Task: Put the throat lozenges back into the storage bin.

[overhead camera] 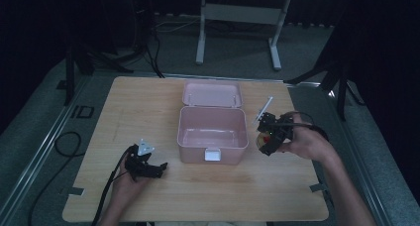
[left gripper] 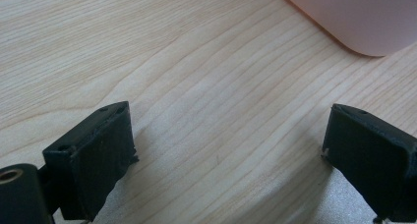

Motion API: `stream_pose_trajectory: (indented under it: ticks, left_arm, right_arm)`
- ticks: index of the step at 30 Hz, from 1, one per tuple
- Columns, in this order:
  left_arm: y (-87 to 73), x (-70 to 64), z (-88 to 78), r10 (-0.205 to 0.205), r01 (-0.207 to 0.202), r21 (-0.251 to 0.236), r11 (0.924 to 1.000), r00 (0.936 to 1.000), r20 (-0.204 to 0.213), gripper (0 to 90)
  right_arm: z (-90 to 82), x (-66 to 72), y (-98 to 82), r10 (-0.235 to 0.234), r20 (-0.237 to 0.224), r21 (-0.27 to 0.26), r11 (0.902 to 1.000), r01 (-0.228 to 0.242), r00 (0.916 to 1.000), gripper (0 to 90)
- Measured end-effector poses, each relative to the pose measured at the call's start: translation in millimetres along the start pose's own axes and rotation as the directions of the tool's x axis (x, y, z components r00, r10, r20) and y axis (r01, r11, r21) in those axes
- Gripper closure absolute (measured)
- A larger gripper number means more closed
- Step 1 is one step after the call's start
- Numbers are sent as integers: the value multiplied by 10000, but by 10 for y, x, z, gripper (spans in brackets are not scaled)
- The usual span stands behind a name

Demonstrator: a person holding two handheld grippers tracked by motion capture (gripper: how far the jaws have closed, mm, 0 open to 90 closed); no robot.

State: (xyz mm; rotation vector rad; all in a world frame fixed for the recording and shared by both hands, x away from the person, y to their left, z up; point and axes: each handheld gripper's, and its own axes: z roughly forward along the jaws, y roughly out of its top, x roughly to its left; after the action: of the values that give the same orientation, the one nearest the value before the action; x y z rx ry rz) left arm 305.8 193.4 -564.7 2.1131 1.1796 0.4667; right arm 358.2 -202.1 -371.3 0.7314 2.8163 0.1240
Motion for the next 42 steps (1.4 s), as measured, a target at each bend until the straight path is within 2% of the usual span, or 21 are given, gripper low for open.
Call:
stream_pose_trajectory:
  ticks: [42]
  left_arm:
    - [0, 0, 0, 1, -1, 3, 10000, 10000, -2, 55]
  right_arm:
    - [-113, -97, 233, -88, 4, -329, 9994, 88, 10000, 210]
